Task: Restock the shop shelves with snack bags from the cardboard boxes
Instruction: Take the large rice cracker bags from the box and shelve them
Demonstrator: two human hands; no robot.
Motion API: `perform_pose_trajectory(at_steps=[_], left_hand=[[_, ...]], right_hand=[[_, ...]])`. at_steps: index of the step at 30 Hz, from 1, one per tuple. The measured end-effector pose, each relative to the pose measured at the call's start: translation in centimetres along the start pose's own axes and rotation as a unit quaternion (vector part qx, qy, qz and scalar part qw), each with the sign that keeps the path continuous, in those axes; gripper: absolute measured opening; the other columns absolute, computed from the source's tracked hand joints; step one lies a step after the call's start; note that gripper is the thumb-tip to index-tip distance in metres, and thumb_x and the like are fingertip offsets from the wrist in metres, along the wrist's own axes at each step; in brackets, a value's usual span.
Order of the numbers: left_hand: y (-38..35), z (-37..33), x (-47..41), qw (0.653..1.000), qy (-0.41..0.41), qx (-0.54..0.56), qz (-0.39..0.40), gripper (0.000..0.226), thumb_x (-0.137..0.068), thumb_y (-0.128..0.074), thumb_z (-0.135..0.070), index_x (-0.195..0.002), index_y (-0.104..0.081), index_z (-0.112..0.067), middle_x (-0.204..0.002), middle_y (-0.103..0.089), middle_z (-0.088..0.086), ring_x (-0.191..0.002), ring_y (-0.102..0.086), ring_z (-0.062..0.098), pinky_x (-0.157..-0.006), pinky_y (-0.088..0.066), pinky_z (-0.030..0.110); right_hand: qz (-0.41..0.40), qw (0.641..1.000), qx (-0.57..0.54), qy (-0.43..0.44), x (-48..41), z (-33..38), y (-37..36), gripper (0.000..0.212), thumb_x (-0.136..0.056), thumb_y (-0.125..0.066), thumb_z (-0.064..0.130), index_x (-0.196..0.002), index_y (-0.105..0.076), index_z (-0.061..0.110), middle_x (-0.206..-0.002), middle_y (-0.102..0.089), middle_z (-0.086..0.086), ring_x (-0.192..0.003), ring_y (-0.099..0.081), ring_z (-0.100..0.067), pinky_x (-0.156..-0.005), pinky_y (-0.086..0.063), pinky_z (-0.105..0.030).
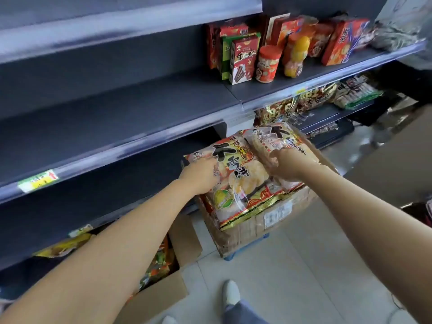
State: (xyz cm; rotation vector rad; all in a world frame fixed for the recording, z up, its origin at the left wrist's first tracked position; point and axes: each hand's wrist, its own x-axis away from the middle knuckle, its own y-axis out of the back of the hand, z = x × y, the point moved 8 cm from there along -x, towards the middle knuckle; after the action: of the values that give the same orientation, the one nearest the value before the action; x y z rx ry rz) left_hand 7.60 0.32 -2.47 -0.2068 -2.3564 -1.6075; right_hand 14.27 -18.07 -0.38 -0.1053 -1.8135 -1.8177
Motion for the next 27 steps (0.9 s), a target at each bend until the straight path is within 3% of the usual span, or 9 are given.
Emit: perform_pose_trajectory(at_steps=[3,5,7,10,14,17,19,23,27], left_hand=[[-3.1,2.7,-2.2,0.979,0.138,0.147,0.026,0.067,-0.086,-0.062,-0.034,-0.140,-0.034,-0.008,-0.133,-0.049,0.010,-0.114,-0.054,0.029,-0.091,-0.049,0.037],[-5.1,3.8,-2.5,0.932,0.219,0.286,0.046,0.091,-0.080,-0.068,-0.036,-0.149,-0.013,-0.012,-0.143,-0.039,0.015,-0.123,-0.047,0.032,-0.099,-0.046,0.041],[-6.7,4.1,-2.6,0.880,0.267,0.388,0.054,0.100,-0.073,-0.072,-0.036,-0.150,-0.010,-0.021,-0.148,-0.033,0.015,-0.126,-0.045,0.033,-0.102,-0.044,0.045],[-7.6,4.0,-2.3,0.841,0.288,0.455,0.048,0.089,-0.079,-0.072,-0.029,-0.148,-0.018,-0.013,-0.149,-0.035,0.009,-0.129,-0.042,0.029,-0.100,-0.039,0.037],[-8.7,3.5,-1.7,0.776,0.320,0.541,0.046,0.044,-0.088,-0.066,-0.017,-0.127,-0.046,-0.008,-0.117,-0.055,0.002,-0.100,-0.050,0.019,-0.082,-0.039,0.034],[-8.7,3.7,-1.5,0.747,0.332,0.576,0.026,0.030,-0.086,-0.067,-0.009,-0.114,-0.057,-0.006,-0.095,-0.063,0.007,-0.082,-0.061,0.020,-0.075,-0.049,0.033],[-8.5,4.1,-1.7,0.744,0.336,0.577,0.004,0.037,-0.078,-0.073,-0.005,-0.112,-0.060,-0.001,-0.098,-0.067,0.010,-0.085,-0.065,0.025,-0.078,-0.054,0.036],[-8.2,5.1,-2.2,0.743,0.348,0.570,-0.046,0.110,-0.040,-0.090,-0.017,-0.135,-0.037,-0.012,-0.125,-0.055,0.014,-0.105,-0.061,0.032,-0.083,-0.056,0.048],[-3.1,4.8,-0.2,0.805,0.334,0.481,-0.098,0.095,-0.069,-0.081,-0.008,-0.142,-0.021,-0.013,-0.137,-0.035,0.013,-0.119,-0.048,0.033,-0.094,-0.050,0.048]], right_hand=[[0.034,0.999,-0.039,0.000,-2.2,-1.0,-1.5,0.054,-0.094,-0.055,0.033,-0.140,-0.041,0.008,-0.127,-0.058,-0.014,-0.111,-0.057,-0.029,-0.092,-0.051,-0.038],[0.054,0.995,-0.080,0.001,-3.1,-0.8,-2.5,0.053,-0.094,-0.055,0.030,-0.139,-0.041,0.005,-0.125,-0.058,-0.016,-0.101,-0.057,-0.028,-0.083,-0.050,-0.034],[0.059,0.992,-0.113,0.004,-3.9,-0.4,-3.2,0.059,-0.094,-0.055,0.025,-0.145,-0.033,0.006,-0.128,-0.057,-0.018,-0.099,-0.057,-0.028,-0.080,-0.047,-0.033],[0.084,0.987,-0.138,0.020,-5.0,0.5,-4.5,0.077,-0.092,-0.058,0.027,-0.152,-0.013,0.007,-0.142,-0.046,-0.019,-0.118,-0.053,-0.034,-0.098,-0.046,-0.039],[0.130,0.976,-0.175,-0.008,-6.0,0.7,-6.3,0.081,-0.089,-0.058,0.045,-0.149,-0.022,0.005,-0.150,-0.035,-0.015,-0.138,-0.032,-0.032,-0.113,-0.030,-0.042],[0.121,0.961,-0.247,-0.028,-6.4,0.4,-6.4,0.079,-0.089,-0.059,0.042,-0.147,-0.026,0.000,-0.148,-0.037,-0.016,-0.136,-0.035,-0.031,-0.110,-0.033,-0.040],[0.133,0.937,-0.319,-0.045,-6.6,0.4,-6.7,0.083,-0.085,-0.063,0.046,-0.146,-0.027,0.002,-0.147,-0.038,-0.014,-0.132,-0.040,-0.031,-0.108,-0.038,-0.043],[0.156,0.904,-0.391,-0.071,-6.2,0.7,-7.2,0.078,-0.073,-0.069,0.057,-0.131,-0.049,0.009,-0.128,-0.056,-0.008,-0.114,-0.055,-0.030,-0.099,-0.046,-0.045],[0.172,0.877,-0.442,-0.078,-5.2,1.8,-7.3,0.094,-0.066,-0.073,0.060,-0.137,-0.044,0.005,-0.132,-0.055,-0.012,-0.119,-0.053,-0.035,-0.100,-0.046,-0.051]])
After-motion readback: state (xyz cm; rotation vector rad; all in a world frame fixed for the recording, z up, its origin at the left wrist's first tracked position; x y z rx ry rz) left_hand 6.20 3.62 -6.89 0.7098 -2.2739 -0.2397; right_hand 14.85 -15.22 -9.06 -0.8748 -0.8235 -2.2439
